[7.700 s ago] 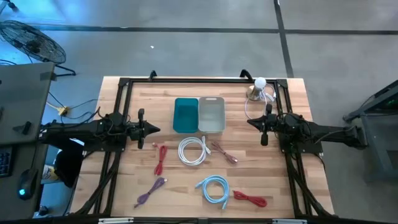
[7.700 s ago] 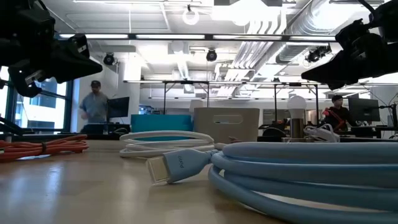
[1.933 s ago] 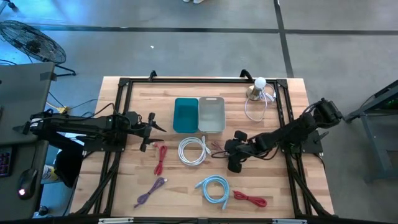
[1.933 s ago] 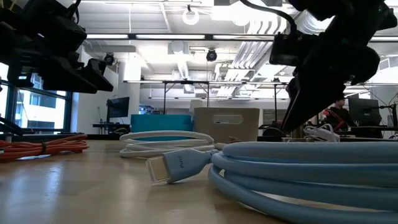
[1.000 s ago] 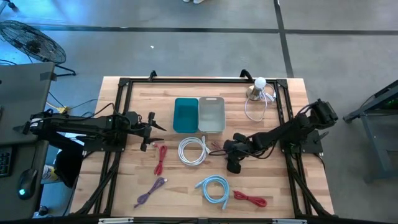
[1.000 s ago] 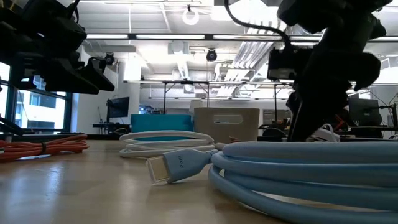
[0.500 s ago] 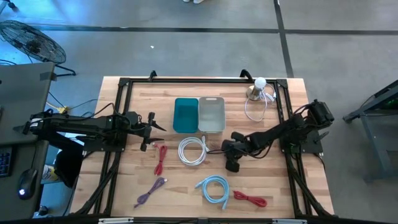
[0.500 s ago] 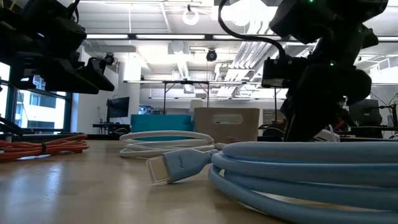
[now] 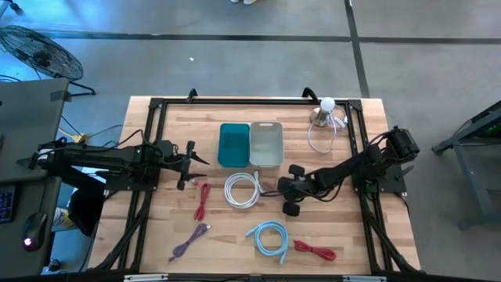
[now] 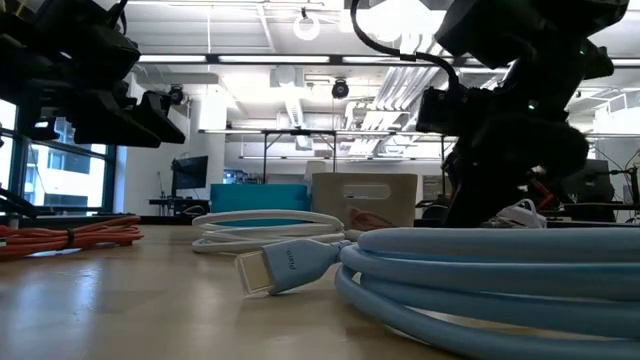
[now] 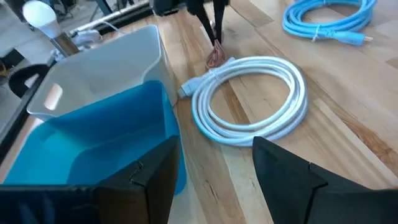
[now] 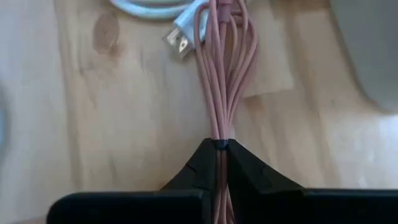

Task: Pick & Place USB Port
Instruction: Put the pink charger cable into the blue bin

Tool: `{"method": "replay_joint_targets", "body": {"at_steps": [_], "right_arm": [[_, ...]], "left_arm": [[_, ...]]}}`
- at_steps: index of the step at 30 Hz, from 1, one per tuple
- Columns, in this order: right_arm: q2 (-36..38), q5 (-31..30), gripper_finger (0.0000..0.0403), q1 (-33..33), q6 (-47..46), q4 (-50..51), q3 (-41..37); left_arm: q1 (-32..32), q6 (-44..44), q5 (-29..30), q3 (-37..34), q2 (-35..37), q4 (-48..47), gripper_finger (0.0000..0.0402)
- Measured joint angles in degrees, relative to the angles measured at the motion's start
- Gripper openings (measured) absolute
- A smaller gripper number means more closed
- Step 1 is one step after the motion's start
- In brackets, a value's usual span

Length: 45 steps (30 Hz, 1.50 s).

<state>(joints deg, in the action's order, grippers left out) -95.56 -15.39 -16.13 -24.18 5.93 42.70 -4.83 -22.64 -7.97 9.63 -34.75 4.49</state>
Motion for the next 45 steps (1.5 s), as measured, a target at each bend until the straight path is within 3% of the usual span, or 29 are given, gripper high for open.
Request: {"method": "replay_joint_targets", "body": {"at_steps": [6,12,17,23,32,38,45], "right_arm": [[3.9,-4.9,0.001,-2.3,4.6,-0.5,3.3],[7.1,-9.9,0.001,-4.6,14.4,-1.3,9.4],[7.1,-12.2,0.001,-4.5,22.9,-3.0,13.6],[7.1,-10.0,0.001,-2.0,33.0,-13.4,13.8],[7.1,-3.9,0.001,3.7,40.5,-22.7,13.8],[4.8,2.5,0.001,7.1,41.4,-27.4,13.8],[4.0,3.1,0.001,6.4,45.9,-30.8,13.8]], "left_arm": [[0.0,0.4,-4.7,0.0,0.0,7.4,0.02],[0.0,0.5,-5.3,0.0,0.0,17.4,0.02],[0.0,2.0,-9.5,0.0,-0.6,25.3,0.02],[0.0,3.7,-10.0,0.0,-6.0,35.7,0.02],[0.0,6.5,-11.8,0.9,-21.1,55.4,0.02],[0.0,6.3,-15.7,8.5,-30.2,56.0,0.02],[0.0,4.1,-21.3,15.3,-37.0,54.9,0.02]]}}
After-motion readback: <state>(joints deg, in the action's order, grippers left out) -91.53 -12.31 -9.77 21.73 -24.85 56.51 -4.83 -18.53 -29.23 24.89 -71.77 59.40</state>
